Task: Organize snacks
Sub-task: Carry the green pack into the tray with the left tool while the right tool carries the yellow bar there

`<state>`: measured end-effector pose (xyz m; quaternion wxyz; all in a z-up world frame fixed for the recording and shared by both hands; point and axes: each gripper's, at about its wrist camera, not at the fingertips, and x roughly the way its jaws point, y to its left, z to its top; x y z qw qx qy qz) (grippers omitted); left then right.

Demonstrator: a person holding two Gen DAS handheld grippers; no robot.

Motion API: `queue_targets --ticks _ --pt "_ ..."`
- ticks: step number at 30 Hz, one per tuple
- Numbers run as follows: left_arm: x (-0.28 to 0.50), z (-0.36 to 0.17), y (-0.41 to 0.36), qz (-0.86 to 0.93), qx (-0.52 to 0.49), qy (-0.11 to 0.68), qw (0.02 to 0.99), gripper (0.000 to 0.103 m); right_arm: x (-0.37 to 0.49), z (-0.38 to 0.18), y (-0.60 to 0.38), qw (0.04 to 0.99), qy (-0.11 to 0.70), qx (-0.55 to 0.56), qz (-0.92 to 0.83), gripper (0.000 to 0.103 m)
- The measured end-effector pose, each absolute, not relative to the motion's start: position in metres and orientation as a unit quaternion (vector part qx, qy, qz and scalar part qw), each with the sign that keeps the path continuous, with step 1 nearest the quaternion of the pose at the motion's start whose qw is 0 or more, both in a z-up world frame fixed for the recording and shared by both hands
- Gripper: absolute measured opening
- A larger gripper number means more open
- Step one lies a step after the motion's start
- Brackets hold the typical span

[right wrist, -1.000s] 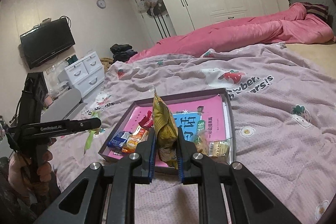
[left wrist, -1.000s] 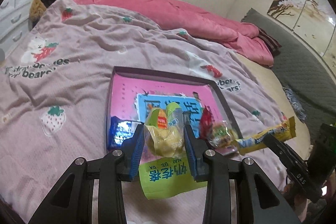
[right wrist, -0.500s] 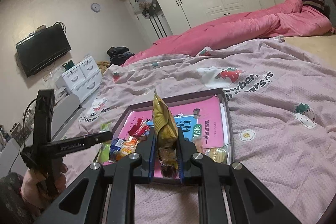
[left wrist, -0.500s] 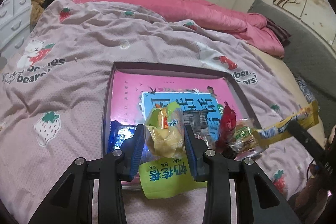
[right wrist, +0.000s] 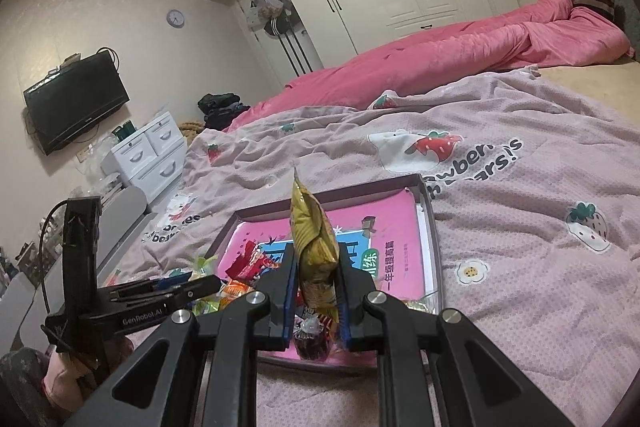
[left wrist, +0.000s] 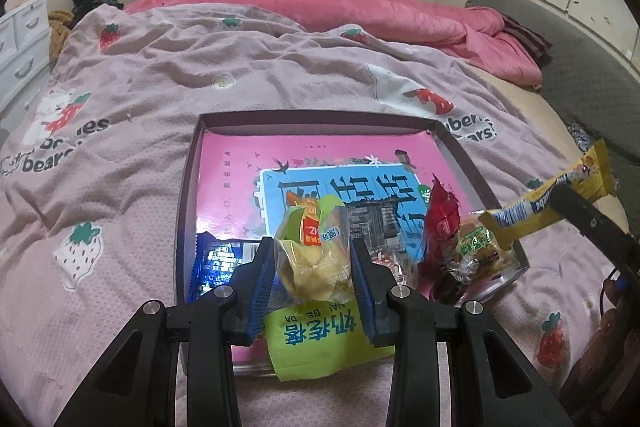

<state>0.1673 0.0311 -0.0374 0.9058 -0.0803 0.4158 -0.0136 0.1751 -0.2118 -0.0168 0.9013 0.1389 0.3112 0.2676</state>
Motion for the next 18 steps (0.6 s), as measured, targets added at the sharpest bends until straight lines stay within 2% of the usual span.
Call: queue_targets --ticks 18 --pt "0.172 -0.052 0.027 -0.018 -0.069 0.432 0.899 0.038 0.196 -0.028 -0.204 0.902 0.315 0.141 0.260 0.017"
